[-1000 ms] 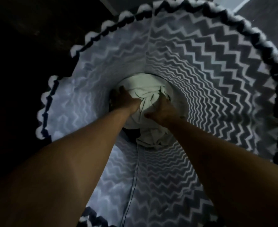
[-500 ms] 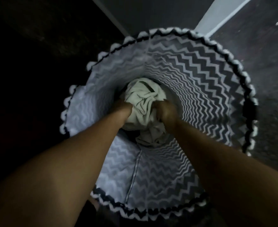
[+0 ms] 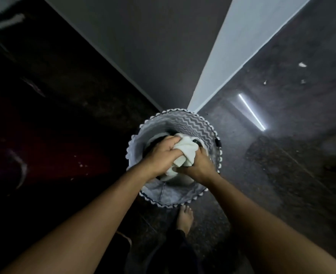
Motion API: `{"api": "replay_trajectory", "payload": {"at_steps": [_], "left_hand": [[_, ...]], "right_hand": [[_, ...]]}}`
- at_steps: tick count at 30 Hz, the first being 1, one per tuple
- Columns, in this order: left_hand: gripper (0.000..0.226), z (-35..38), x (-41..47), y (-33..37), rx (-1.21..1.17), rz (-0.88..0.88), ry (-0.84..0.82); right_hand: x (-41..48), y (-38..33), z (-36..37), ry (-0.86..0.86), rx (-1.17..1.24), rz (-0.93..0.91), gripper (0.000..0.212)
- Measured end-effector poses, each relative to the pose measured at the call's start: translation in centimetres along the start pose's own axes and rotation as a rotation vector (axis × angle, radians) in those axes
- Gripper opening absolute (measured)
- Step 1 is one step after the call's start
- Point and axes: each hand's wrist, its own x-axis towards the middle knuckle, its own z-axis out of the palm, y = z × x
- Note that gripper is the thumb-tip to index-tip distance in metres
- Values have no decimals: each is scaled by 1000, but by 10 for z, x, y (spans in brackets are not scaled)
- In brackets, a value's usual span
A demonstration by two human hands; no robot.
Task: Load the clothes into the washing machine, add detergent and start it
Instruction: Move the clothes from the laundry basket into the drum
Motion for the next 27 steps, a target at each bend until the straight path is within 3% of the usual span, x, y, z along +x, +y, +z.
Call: {"api": "replay_trajectory", "payload": {"at_steps": [3,4,9,14,18,20,22,25,27], "left_hand": [[30,-4,-48,60,-97,94,-63],[30,-8,-65,78,-138,109,-68],[42,-44,-134,150,13,177,-75],[96,-57,-181,184,227,172,-46],[105,-34,-201,216,281,227,30],[91,-23,-202,234,95,256,187],[55,-21,-207,256,-155,280,323],[38,-31,-216,283,-325,308,367],[29,-41,-226,300,-388,302,348]], "right_hand": [[-50,-44,-34,66,154,-140,30],[-68,-59,-46,79,216,-155,25],[-136,-120,-106,131,407,-170,18],[-184,-176,-167,246,547,-260,20],[-219,-234,-202,276,583,-439,22],[-235,-261,-213,283,567,-526,18],[-250,-284,-224,281,516,-617,23],[-270,-301,-243,249,403,-745,30],[-278,-297,-252,363,276,-810,33]]}}
